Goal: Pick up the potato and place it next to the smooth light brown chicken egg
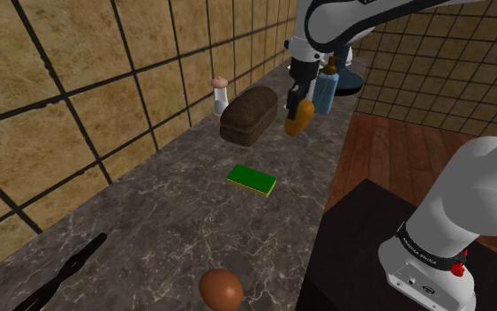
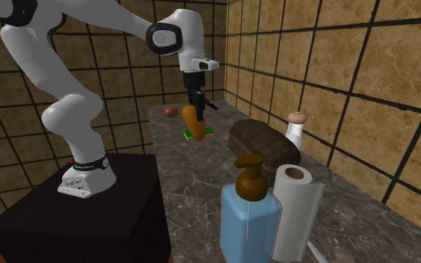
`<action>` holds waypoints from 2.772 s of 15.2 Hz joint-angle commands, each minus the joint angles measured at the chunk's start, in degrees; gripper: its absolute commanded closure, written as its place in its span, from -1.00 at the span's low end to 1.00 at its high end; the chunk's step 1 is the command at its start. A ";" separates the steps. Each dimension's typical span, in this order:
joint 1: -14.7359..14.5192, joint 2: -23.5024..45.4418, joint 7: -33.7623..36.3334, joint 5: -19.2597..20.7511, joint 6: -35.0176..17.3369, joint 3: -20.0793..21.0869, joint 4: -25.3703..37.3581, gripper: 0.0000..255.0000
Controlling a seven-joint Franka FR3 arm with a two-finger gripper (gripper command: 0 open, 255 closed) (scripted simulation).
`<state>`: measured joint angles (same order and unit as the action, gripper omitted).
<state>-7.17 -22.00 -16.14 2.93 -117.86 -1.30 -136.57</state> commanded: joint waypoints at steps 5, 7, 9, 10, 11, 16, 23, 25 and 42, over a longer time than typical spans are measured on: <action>-3.66 -4.07 8.33 -2.38 1.10 6.15 -3.27 1.00; -4.95 -4.90 11.10 -3.34 1.44 8.27 -3.81 1.00; -6.25 -5.46 13.89 -4.33 1.77 10.42 -4.08 1.00; -6.90 -5.63 15.29 -4.83 1.92 11.50 -4.11 1.00; -7.54 -5.74 16.71 -5.32 2.07 12.59 -4.07 1.00; -10.57 -5.19 23.89 -7.60 2.67 18.15 -2.88 1.00; -13.86 -1.49 34.37 -9.48 3.19 26.19 1.53 1.00; -14.53 0.18 37.50 -9.56 3.30 28.55 3.36 1.00; -21.01 27.60 69.68 5.46 7.64 47.09 29.33 1.00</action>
<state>-27.35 3.36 51.41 6.65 -110.56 45.14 -109.00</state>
